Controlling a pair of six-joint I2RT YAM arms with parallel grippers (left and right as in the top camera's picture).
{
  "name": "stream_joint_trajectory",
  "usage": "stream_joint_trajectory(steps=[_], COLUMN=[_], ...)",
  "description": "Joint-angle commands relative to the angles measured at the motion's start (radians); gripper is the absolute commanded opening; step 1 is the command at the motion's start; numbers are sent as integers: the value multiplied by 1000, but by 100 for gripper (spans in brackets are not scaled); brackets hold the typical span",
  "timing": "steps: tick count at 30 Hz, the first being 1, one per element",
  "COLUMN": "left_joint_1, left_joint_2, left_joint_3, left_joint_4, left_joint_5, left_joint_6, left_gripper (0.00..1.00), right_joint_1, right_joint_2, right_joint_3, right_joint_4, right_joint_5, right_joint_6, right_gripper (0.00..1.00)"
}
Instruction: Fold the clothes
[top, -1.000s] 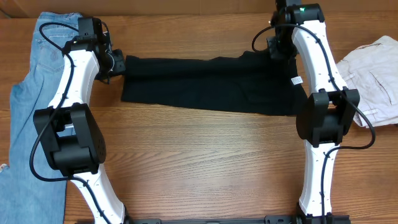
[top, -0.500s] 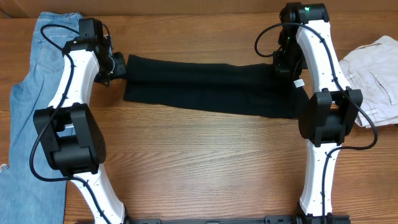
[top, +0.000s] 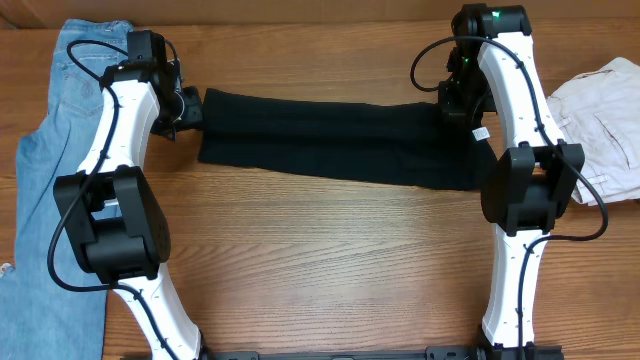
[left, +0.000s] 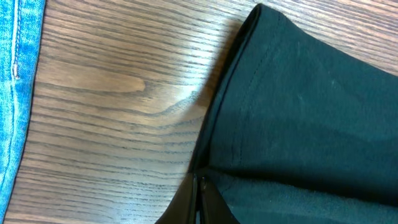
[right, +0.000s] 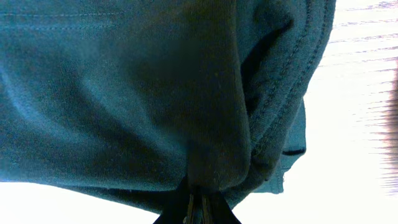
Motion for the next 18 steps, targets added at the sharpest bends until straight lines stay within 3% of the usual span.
stream_joint_trajectory(steps=[1,10,18], left_joint_1=[0,0,-16], left_joint_2=[11,10,10], left_joint_3=[7,11,11], left_joint_4=[29,263,389], left_joint_5=[-17,36,76], left_joint_6=[22,16,-60], left_gripper=[4,4,4], right_joint_1=[-19,-60,-64], right_joint_2=[-97,-141,-141], right_joint_3=[-32,-244,-276], right_joint_4=[-1,-1,-1], right_joint_5=[-10,-22,-27], right_joint_6=[9,24,22], right_gripper=[4,4,4])
